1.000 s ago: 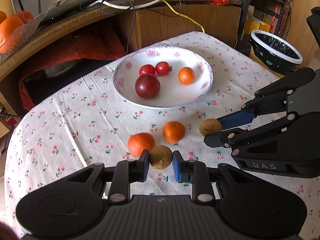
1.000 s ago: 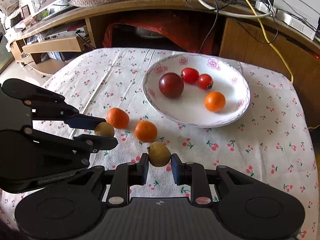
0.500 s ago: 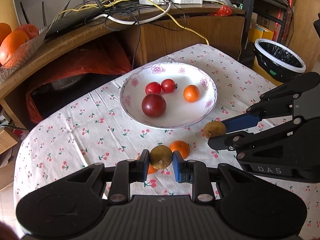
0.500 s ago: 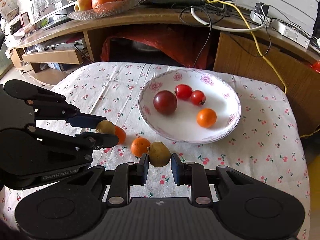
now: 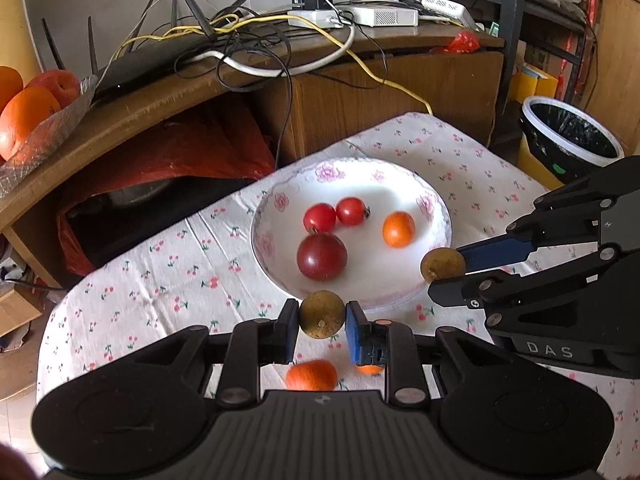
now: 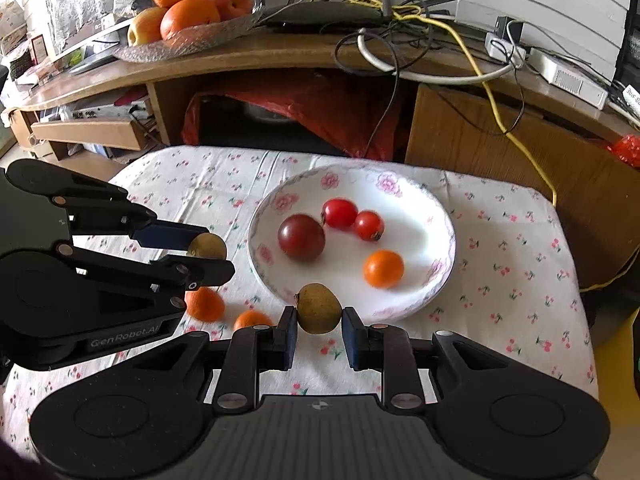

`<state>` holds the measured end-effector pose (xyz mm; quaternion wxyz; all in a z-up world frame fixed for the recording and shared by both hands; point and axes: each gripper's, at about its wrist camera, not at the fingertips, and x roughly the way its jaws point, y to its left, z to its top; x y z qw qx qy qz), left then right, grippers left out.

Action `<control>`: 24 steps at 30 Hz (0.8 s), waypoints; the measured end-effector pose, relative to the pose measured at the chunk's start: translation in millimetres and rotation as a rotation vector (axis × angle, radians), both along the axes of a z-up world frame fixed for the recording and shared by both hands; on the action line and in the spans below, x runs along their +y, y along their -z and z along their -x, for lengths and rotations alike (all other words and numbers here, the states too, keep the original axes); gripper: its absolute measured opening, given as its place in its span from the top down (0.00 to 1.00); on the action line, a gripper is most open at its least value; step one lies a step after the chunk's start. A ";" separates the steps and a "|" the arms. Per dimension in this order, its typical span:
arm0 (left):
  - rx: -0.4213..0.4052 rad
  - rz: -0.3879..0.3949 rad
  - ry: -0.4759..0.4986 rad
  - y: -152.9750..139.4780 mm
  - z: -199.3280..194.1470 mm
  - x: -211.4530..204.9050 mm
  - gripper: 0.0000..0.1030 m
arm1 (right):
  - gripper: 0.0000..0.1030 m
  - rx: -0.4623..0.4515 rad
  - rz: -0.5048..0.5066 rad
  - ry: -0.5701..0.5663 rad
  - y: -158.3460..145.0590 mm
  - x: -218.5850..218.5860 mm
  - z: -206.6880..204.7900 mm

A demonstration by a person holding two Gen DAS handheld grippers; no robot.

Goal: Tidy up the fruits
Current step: 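Carry both held brown fruits with both grippers over the white bowl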

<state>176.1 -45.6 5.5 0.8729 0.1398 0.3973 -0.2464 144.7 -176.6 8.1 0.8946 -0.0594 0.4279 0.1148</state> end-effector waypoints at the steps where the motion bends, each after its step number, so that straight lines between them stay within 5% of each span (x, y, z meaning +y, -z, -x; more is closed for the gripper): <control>1: 0.002 0.003 -0.003 -0.2 -2.2 -0.2 0.68 | 0.81 -0.004 0.000 0.001 -1.3 -0.8 -2.3; 24: 0.059 0.024 -0.014 16.9 -34.9 -16.4 0.68 | 0.81 0.031 0.004 0.052 16.4 -20.8 -43.2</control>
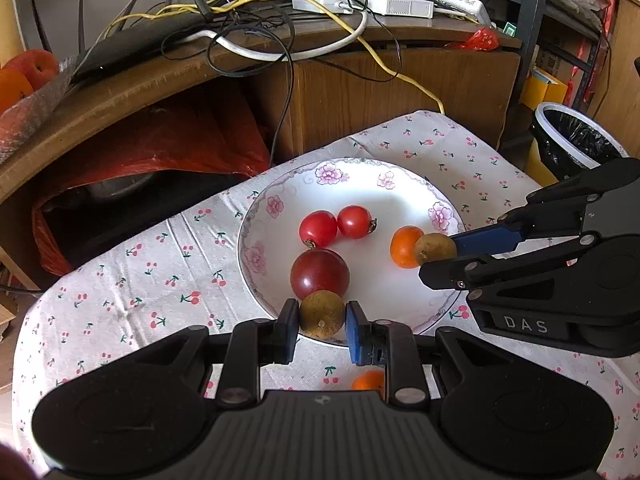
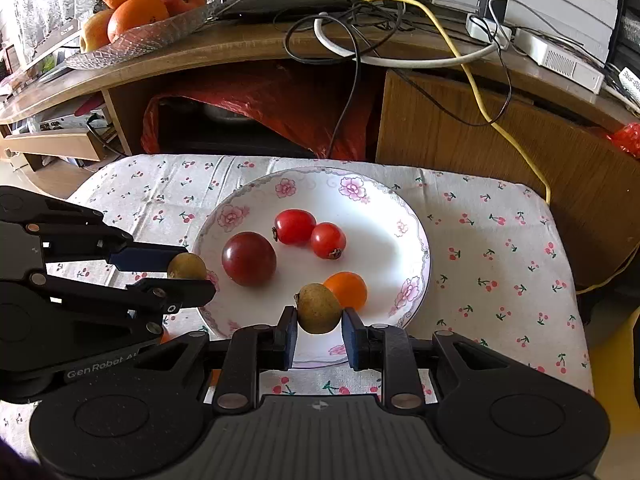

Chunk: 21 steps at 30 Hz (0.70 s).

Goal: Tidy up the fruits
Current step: 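Carry both held brown fruits with both grippers over the white bowl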

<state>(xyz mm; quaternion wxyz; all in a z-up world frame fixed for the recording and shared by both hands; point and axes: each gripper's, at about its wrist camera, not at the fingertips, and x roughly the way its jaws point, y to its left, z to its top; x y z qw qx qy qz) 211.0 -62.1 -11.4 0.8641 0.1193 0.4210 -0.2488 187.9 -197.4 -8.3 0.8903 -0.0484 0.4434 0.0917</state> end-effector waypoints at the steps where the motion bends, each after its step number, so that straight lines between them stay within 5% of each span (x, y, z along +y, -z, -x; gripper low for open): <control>1: 0.002 0.000 0.000 1.2 -0.5 -0.8 0.68 | 0.81 0.001 -0.001 0.001 0.5 -0.4 -1.1; 21: 0.050 0.019 0.006 16.4 -11.5 -8.9 0.68 | 0.81 0.015 -0.017 -0.008 11.7 -2.9 -13.1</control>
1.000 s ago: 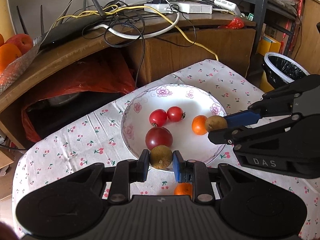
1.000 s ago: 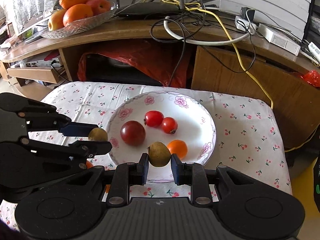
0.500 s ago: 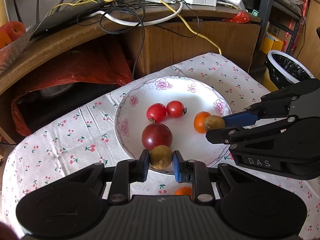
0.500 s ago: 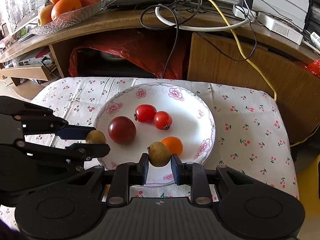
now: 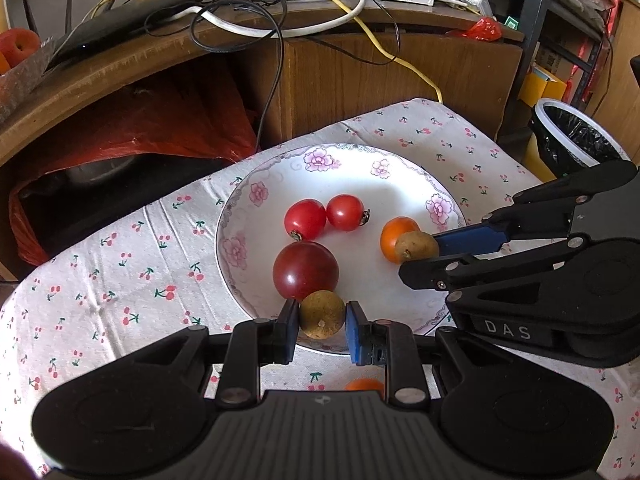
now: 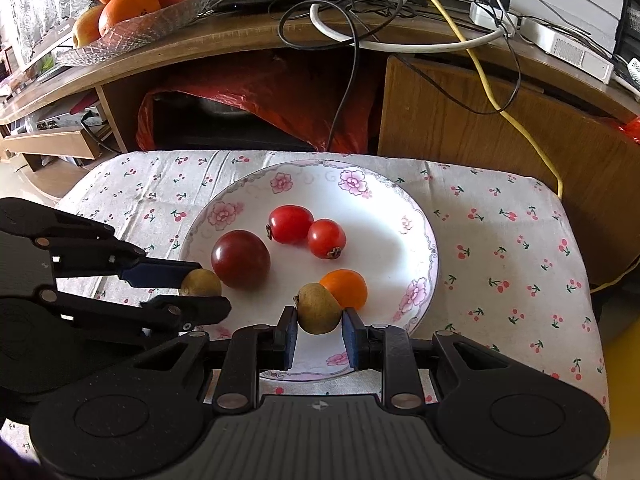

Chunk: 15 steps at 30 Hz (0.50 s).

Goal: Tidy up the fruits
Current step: 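Carry both held brown fruits with both grippers over the white bowl, then open both grippers to drop the brown fruits into the bowl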

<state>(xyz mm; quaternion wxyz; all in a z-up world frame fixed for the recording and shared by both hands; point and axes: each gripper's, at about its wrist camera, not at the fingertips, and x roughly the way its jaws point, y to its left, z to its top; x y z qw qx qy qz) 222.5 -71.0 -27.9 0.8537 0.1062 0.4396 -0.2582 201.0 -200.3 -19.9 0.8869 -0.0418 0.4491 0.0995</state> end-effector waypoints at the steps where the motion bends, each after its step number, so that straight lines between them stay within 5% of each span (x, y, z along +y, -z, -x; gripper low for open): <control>1: 0.002 0.001 -0.001 0.5 -0.4 -0.1 0.68 | 0.80 0.002 -0.001 -0.003 0.5 0.4 -0.5; 15: 0.014 0.014 -0.006 2.0 -2.7 0.4 0.68 | 0.80 -0.001 -0.007 -0.004 1.3 -0.7 -2.6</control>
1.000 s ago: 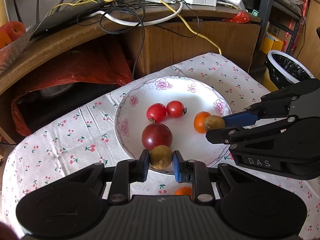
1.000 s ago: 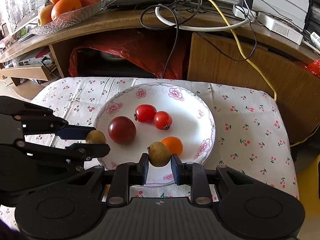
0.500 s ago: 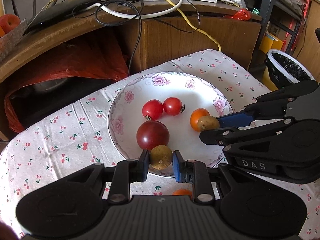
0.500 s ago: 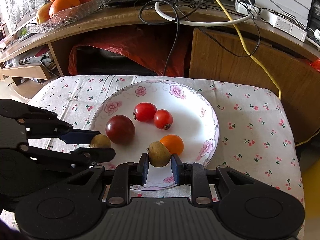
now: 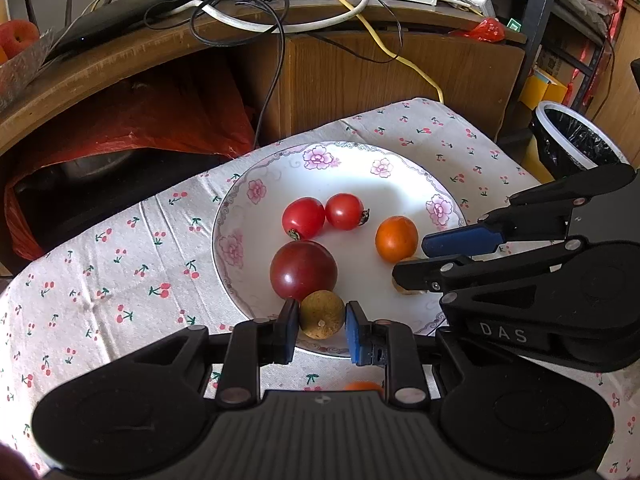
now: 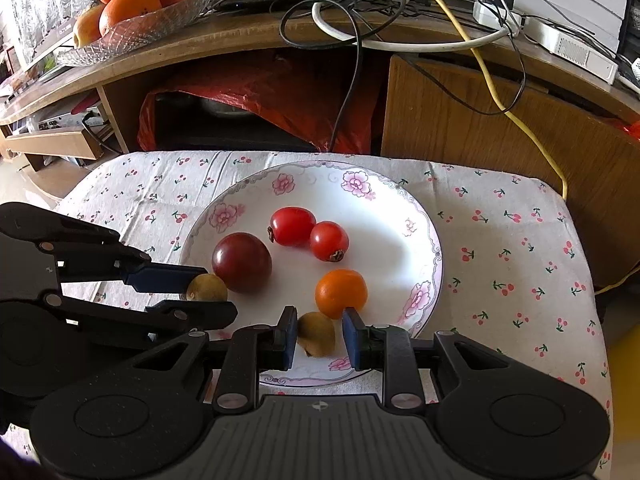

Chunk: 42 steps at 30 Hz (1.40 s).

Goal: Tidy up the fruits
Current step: 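Open both grippers to drop the brown fruits into the bowl, then move both open grippers toward the two oranges on the cloth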

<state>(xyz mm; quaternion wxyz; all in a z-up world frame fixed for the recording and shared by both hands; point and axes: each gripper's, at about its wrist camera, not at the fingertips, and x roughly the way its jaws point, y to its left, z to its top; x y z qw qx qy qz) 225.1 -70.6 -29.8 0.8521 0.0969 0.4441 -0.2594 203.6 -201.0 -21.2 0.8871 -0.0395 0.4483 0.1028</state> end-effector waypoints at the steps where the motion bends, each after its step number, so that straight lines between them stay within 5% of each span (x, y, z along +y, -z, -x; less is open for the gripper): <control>1: 0.001 0.002 0.000 0.0 -0.2 0.2 0.67 | 0.80 -0.002 0.000 0.001 -0.1 -0.1 0.5; 27: -0.042 0.032 -0.030 -22.4 12.3 20.1 0.66 | 0.80 -0.049 -0.018 0.009 -22.1 4.9 19.1; 42: -0.033 -0.004 -0.011 -22.5 40.5 46.9 0.66 | 0.78 0.003 -0.024 -0.075 -18.2 34.8 57.4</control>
